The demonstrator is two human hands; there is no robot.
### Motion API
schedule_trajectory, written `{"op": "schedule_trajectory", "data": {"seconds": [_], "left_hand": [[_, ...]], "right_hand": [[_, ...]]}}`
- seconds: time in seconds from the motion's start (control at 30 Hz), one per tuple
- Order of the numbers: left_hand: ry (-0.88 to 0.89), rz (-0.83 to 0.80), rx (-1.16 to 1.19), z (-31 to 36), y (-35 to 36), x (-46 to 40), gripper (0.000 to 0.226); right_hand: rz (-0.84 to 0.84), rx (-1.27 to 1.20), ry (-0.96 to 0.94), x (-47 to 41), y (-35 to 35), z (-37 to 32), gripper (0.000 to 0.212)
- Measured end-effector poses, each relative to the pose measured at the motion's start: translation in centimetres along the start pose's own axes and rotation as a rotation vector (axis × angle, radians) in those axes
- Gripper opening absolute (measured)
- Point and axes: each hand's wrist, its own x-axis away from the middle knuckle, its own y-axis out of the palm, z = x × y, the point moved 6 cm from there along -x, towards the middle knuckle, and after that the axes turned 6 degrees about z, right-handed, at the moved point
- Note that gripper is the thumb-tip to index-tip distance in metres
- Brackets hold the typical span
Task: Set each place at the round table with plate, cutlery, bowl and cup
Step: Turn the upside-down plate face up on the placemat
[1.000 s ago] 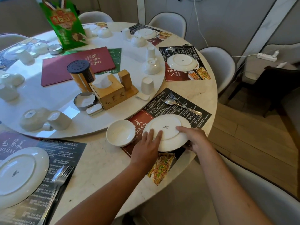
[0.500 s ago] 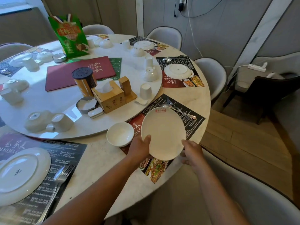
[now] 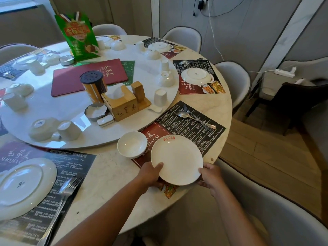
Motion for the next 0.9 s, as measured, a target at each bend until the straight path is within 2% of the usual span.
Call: {"op": "schedule_trajectory", "data": {"seconds": [0.13, 0.3, 0.57, 0.9], "left_hand": [[0.027, 0.043, -0.122, -0.3, 0.3, -0.5, 0.055], [0.061, 0.073, -0.245, 0.1, 0.6, -0.8, 0.037], [0.001, 0.078, -0.264, -0.1, 0.7, -1.3, 0.029], [-0.036, 0.121, -0.249, -0.5, 0.8, -1.5, 0.027]], "right_hand": [[0.008, 0.022, -0.03, -0.9, -0.3, -0.7, 0.032], [0.017, 0.054, -0.077, -2.3, -0.9, -2.5, 0.033], [0.006, 0.161, -0.179, -4.5, -0.7, -4.5, 0.032], [0.07, 0.057, -0.254, -4.3, -1.2, -3.9, 0.033]]}}
